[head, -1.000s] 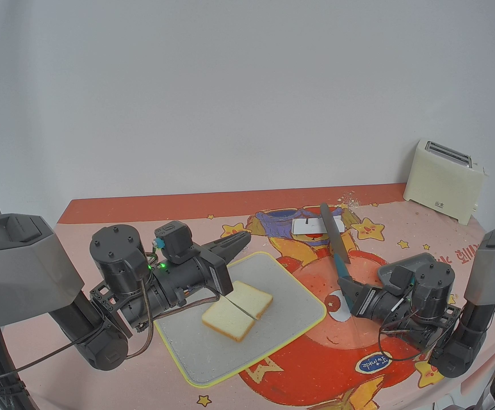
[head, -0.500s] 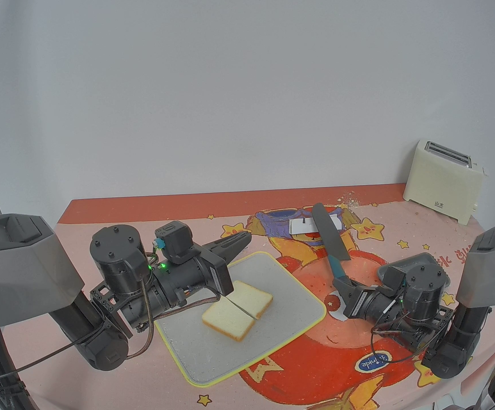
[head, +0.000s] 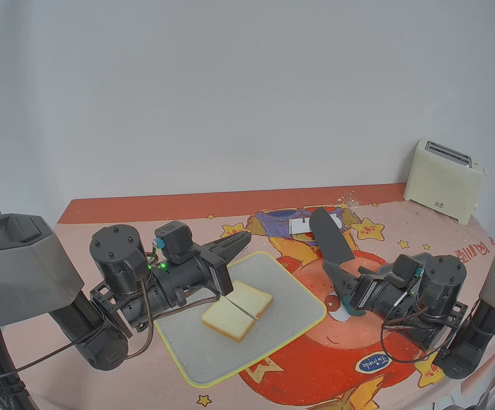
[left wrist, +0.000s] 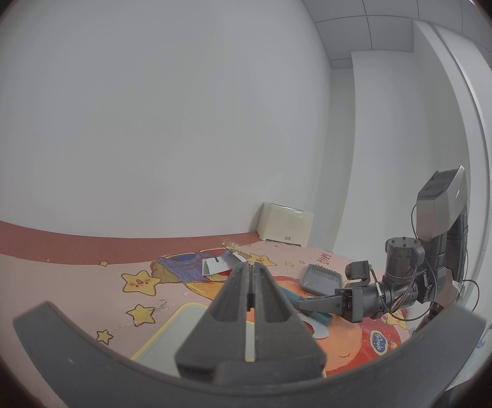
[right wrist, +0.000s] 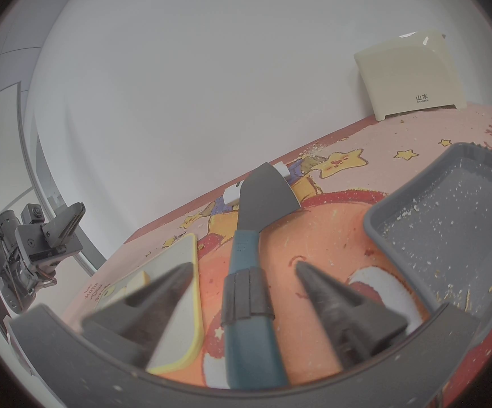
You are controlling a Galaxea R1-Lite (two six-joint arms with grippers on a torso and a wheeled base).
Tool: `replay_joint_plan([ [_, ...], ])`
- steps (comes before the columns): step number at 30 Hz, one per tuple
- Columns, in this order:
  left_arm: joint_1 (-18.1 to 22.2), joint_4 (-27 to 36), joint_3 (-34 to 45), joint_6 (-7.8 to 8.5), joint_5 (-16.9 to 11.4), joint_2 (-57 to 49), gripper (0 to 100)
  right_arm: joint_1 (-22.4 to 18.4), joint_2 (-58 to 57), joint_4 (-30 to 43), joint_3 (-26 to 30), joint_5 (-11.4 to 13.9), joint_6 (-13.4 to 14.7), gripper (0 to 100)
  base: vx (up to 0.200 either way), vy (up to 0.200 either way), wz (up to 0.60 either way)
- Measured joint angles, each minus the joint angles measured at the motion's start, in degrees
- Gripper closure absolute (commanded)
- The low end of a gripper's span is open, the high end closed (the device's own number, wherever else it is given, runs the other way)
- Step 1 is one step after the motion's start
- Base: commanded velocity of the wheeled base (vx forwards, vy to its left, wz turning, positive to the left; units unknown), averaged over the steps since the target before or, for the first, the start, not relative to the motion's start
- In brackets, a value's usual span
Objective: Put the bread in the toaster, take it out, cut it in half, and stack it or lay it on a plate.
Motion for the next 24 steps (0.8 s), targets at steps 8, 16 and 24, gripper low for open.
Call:
replay_joint_plan([
  [8,0.44,0.0,0.13,-0.02,0.02,-1.73,100,0.72,-4.99,-0.04,2.65,1.51,1.41,0,0.0,0.0,0.0],
  [16,0.74,4.71,4.51,-0.2,-0.2,-10.19,100,1.43,-6.47,-0.06,2.82,8.28,2.44,0,0.0,0.0,0.0],
  [24,1.67,21.48,9.26,-2.4,-0.27,-21.39,100,0.77,-5.62,0.73,1.62,13.46,2.84,0,0.0,0.0,0.0],
])
